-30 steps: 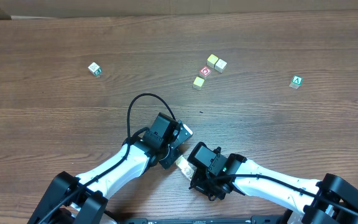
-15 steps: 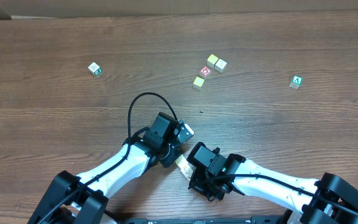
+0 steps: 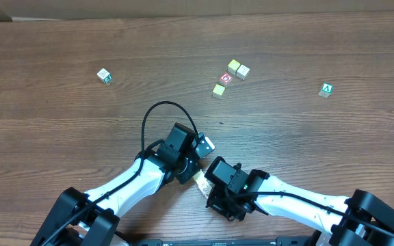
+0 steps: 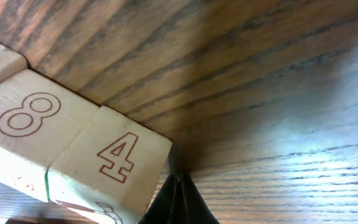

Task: Flip 4 blocks

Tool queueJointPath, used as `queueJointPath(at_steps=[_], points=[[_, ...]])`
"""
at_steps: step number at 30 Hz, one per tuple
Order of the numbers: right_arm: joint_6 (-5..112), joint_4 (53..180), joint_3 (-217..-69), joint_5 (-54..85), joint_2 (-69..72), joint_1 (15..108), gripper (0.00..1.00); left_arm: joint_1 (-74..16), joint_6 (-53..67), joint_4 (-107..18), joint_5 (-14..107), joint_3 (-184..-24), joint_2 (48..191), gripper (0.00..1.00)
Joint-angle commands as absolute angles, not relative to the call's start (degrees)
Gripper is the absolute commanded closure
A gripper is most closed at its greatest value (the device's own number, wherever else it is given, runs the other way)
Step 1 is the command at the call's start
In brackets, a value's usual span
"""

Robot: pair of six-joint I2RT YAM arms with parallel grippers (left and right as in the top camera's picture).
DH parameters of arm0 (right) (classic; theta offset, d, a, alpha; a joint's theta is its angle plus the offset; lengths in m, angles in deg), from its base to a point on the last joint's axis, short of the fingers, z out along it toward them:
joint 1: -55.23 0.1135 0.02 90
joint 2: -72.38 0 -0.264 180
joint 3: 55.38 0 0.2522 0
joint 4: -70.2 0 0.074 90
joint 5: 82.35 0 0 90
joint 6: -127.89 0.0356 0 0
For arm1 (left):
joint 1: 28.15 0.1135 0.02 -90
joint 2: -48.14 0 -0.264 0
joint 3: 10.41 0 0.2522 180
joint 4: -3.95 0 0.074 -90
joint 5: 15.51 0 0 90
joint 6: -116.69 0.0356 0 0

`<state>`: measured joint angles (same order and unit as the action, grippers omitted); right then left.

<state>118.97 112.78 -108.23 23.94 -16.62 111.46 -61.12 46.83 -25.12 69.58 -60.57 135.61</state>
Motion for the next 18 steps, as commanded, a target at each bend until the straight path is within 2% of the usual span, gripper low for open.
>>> queueJointPath(at_steps=[1, 18], points=[[120.5, 109.6, -110.0, 21.4, -18.0, 112.2, 0.96, -62.3, 48.2, -25.6, 61.0, -59.1, 137.0, 0.96], [123.5, 107.8, -110.0, 21.2, -18.0, 113.1, 0.96, -62.3, 51.0, -25.3, 59.4, -59.1, 137.0, 0.96]])
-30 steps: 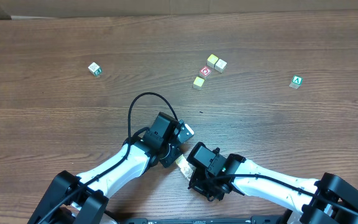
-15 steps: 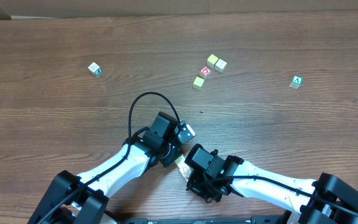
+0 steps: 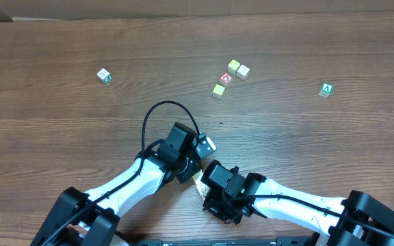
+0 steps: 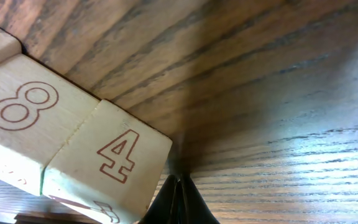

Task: Flip 4 blocks

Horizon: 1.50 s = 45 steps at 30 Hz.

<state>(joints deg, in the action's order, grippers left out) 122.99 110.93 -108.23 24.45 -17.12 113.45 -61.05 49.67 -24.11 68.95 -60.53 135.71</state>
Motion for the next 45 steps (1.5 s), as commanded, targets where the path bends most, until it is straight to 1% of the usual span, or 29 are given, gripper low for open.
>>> queueJointPath(at_steps=[1, 45], points=[[123.5, 107.7, -110.0, 21.2, -18.0, 113.1, 0.96, -62.3, 51.2, -25.3, 59.4, -59.1, 137.0, 0.96], [126.1, 105.0, -110.0, 21.2, -18.0, 113.8, 0.96, -62.3, 51.6, -22.8, 57.9, -59.1, 137.0, 0.96]])
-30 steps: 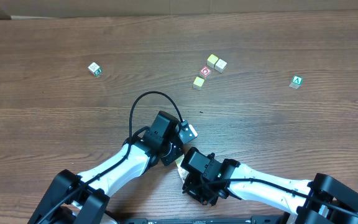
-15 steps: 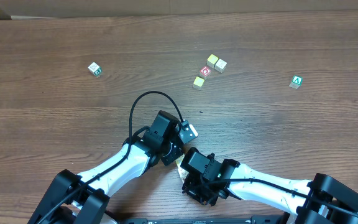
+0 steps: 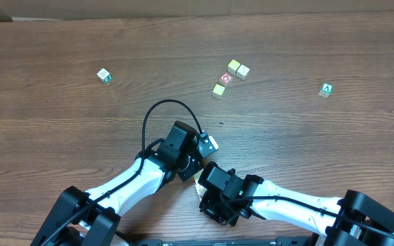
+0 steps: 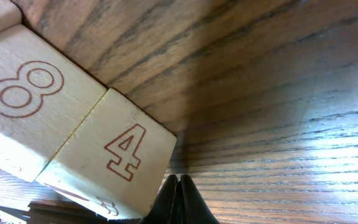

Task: Flip 4 blocks

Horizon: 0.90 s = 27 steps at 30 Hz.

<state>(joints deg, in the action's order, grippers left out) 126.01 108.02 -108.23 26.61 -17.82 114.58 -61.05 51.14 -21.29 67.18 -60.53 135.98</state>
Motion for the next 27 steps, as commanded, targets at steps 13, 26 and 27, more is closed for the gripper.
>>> queueJointPath(at_steps=[13, 26, 27], points=[[126.4, 104.6, -110.0, 21.2, -18.0, 113.8, 0.96, -62.3, 51.6, -21.9, 56.9, -59.1, 137.0, 0.96], [126.5, 104.6, -110.0, 21.2, -18.0, 114.1, 0.96, -62.3, 51.3, -21.8, 58.6, -59.1, 137.0, 0.96], [126.5, 104.6, -110.0, 21.2, -18.0, 114.3, 0.96, -62.3, 51.3, -21.8, 58.6, -59.1, 137.0, 0.96]])
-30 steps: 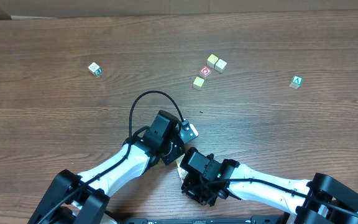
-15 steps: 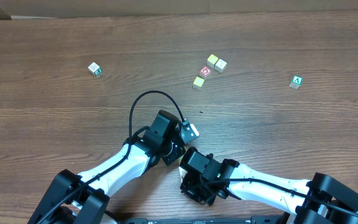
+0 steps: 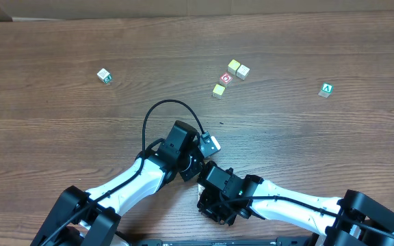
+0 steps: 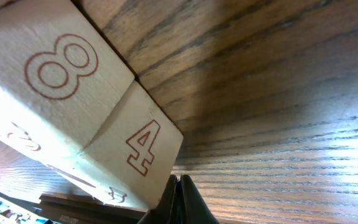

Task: Flip 4 blocks

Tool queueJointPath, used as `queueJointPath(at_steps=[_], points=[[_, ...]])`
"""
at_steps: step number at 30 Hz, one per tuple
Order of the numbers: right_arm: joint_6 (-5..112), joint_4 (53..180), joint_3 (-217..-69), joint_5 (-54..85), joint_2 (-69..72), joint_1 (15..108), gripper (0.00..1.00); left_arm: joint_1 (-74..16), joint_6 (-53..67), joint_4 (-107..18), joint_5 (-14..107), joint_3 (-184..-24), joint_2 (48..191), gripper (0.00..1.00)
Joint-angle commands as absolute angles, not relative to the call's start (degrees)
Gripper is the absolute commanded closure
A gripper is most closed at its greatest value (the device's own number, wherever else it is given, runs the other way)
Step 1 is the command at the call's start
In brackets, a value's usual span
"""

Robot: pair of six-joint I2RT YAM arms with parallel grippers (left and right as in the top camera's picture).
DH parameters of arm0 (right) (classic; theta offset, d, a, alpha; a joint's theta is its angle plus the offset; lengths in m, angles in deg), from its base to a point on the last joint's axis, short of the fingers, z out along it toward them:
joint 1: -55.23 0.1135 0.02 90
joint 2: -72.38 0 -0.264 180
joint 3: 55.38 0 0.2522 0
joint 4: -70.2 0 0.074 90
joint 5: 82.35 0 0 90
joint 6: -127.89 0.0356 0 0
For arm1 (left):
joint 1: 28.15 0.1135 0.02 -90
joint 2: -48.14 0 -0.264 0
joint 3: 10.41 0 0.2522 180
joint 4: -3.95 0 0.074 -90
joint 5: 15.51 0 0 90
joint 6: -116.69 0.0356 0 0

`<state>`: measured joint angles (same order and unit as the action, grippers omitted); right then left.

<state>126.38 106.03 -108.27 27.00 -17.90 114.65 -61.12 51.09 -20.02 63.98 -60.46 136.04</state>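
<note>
In the right wrist view two cream blocks lie edge to edge, one printed with a red 8 (image 4: 61, 67) and one with a red 4 (image 4: 143, 147). Both are tilted, their near lower edge raised off the wood. My right gripper (image 4: 178, 182) is shut, its tips pressed together right under the corner of the 4 block. From overhead the right gripper (image 3: 204, 180) meets the left gripper (image 3: 195, 165) at the table's near middle, and these blocks are hidden beneath them. The left jaws cannot be made out. A small white square piece (image 3: 211, 145) shows beside the left wrist.
Loose blocks lie farther back: a green-marked one (image 3: 103, 75) at far left, a cluster of two cream blocks (image 3: 238, 68), a red-marked one (image 3: 226, 78) and a yellowish one (image 3: 218, 89), and a green-faced one (image 3: 326, 89) at far right. A black cable (image 3: 157, 109) loops above the left arm.
The 8 and 4 blocks now sit steeper and higher in the right wrist view. From overhead my right gripper has shifted slightly left, covering the cream blocks.
The right gripper stayed shut at the corner of the 4 block throughout. The block row lay nearly flat at first, then turned a little at each moment, and now stands clearly tilted. Overhead, the right wrist crept left toward the left gripper.
</note>
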Motion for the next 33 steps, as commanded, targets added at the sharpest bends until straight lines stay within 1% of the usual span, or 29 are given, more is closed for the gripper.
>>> queueJointPath(at_steps=[1, 33], points=[[126.5, 104.6, -110.0, 21.1, -18.0, 114.5, 0.96, -62.3, 51.3, -21.8, 58.6, -59.1, 137.0, 0.96], [126.7, 104.6, -110.0, 20.9, -18.0, 115.0, 0.96, -62.1, 50.2, -19.8, 63.0, -59.1, 138.6, 0.96]])
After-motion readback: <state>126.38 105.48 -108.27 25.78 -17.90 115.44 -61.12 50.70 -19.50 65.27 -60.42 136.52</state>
